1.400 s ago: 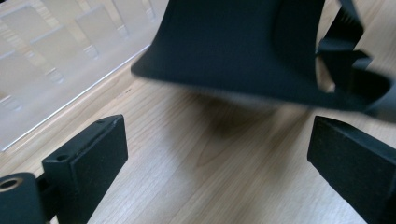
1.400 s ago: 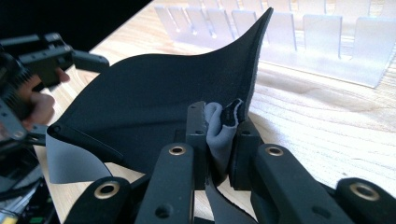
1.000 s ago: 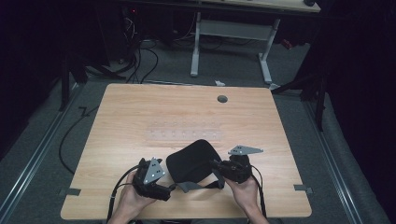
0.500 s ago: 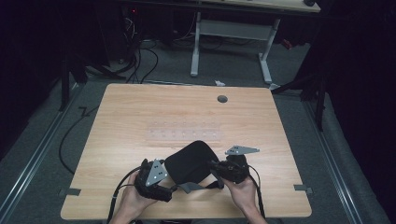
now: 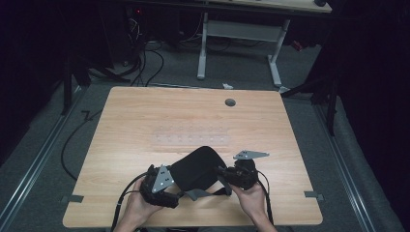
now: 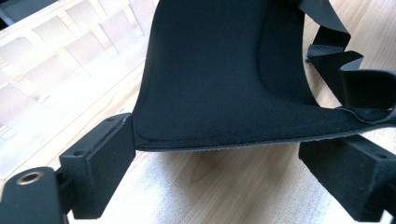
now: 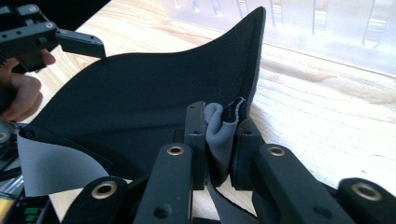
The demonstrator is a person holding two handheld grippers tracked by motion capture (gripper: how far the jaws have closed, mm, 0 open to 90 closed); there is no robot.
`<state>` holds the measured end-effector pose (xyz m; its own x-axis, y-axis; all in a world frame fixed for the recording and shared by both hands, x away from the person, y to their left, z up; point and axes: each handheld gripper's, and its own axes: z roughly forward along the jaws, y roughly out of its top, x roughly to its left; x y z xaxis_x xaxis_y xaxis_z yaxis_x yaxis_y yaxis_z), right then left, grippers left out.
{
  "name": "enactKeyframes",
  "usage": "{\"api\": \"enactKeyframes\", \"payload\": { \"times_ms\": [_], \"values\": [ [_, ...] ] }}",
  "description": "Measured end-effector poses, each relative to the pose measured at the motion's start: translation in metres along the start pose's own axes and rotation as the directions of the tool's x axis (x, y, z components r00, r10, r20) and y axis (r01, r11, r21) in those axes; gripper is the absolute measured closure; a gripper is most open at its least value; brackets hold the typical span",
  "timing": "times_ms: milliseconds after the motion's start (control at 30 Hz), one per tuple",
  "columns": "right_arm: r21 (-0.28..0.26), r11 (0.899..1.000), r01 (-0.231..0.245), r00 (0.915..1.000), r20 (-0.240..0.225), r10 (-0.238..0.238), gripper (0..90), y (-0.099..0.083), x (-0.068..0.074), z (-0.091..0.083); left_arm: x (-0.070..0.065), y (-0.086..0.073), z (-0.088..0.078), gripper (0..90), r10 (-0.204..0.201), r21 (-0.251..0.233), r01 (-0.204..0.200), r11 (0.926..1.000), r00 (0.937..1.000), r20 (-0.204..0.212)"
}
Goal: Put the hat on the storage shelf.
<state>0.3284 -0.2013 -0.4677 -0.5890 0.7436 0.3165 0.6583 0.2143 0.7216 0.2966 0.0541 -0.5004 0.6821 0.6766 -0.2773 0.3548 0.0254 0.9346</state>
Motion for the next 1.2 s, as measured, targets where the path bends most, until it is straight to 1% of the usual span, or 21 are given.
{"api": "enactKeyframes", "payload": {
  "times_ms": [133,200,267,300,333,367,433,533,567,667,767,833,933,967,1033,1067,1100,1200],
  "values": [
    [0.003,1.0,-0.002,1.0,-0.002,0.002,80.4,0.001,0.001,0.0,0.0,-0.001,0.001,13.6,0.008,-0.008,-0.008,0.9999,0.9999,-0.01],
    [0.006,1.0,0.001,1.0,-0.001,-0.001,80.4,0.002,0.002,-0.001,0.001,-0.003,0.003,15.6,0.024,0.003,-0.024,0.9997,0.9994,-0.025],
    [0.004,1.0,-0.004,0.9998,-0.019,0.004,80.4,0.002,0.003,-0.002,-0.001,-0.005,0.005,18.4,0.018,0.004,-0.018,0.9998,0.9997,-0.014],
    [0.004,1.0,-0.003,0.9999,-0.017,0.003,80.4,0.002,0.004,-0.002,-0.002,-0.005,0.006,19.4,0.024,0.008,-0.024,0.9997,0.9996,-0.014],
    [0.006,1.0,0.0,1.0,-0.003,0.0,80.4,0.002,0.005,-0.002,-0.002,-0.006,0.006,20.8,0.038,0.014,-0.037,0.9992,0.9992,-0.011],
    [0.007,1.0,-0.002,1.0,0.005,0.002,80.4,0.002,0.005,-0.001,-0.004,-0.007,0.006,23.5,0.04,0.013,-0.04,0.9991,0.9992,-0.005],
    [0.001,1.0,-0.014,0.9999,0.004,0.014,80.3,0.002,0.004,0.0,-0.004,-0.007,0.005,28.0,0.052,0.014,-0.052,0.9985,0.9986,0.004],
    [-0.007,1.0,-0.01,0.9999,-0.005,0.01,80.1,0.003,0.004,-0.001,-0.004,-0.004,0.006,34.1,0.052,0.013,-0.052,0.9985,0.9985,0.016],
    [-0.009,1.0,-0.007,0.9999,-0.008,0.007,80.0,0.004,0.004,-0.001,-0.004,-0.002,0.006,36.6,0.053,0.006,-0.053,0.9986,0.9984,0.02],
    [-0.02,1.0,-0.021,0.999,-0.039,0.021,80.0,0.004,0.005,-0.003,-0.007,0.002,0.006,42.9,0.063,0.013,-0.063,0.9979,0.9974,0.034],
    [-0.043,0.999,-0.022,0.9986,-0.05,0.02,79.9,0.004,0.006,-0.006,-0.009,0.005,0.003,47.0,0.061,0.013,-0.062,0.998,0.9969,0.048],
    [-0.051,0.998,-0.029,0.9974,-0.068,0.025,79.7,0.004,0.005,-0.006,-0.008,0.007,0.001,49.6,0.056,0.014,-0.056,0.9983,0.9971,0.052],
    [-0.042,0.999,-0.034,0.9958,-0.087,0.03,79.2,0.004,0.005,-0.003,-0.004,0.009,-0.001,53.8,0.044,0.019,-0.046,0.9988,0.9972,0.059],
    [-0.043,0.999,-0.029,0.9958,-0.088,0.025,79.0,0.004,0.005,-0.003,-0.004,0.01,-0.002,55.4,0.039,0.018,-0.04,0.999,0.9971,0.066],
    [-0.047,0.999,-0.027,0.9953,-0.095,0.023,78.8,0.004,0.004,-0.003,-0.004,0.01,-0.003,58.6,0.042,0.017,-0.043,0.9989,0.9968,0.068],
    [-0.047,0.998,-0.033,0.9947,-0.098,0.029,78.6,0.004,0.003,-0.003,-0.005,0.011,-0.003,60.4,0.051,0.021,-0.053,0.9984,0.9959,0.075],
    [-0.051,0.998,-0.035,0.9945,-0.1,0.03,78.4,0.004,0.003,-0.003,-0.006,0.012,-0.004,62.1,0.042,0.023,-0.044,0.9988,0.9955,0.085],
    [-0.05,0.998,-0.038,0.994,-0.104,0.033,77.4,0.004,0.001,-0.003,-0.007,0.013,-0.006,67.5,0.047,0.042,-0.052,0.9978,0.9922,0.115]
  ]
}}
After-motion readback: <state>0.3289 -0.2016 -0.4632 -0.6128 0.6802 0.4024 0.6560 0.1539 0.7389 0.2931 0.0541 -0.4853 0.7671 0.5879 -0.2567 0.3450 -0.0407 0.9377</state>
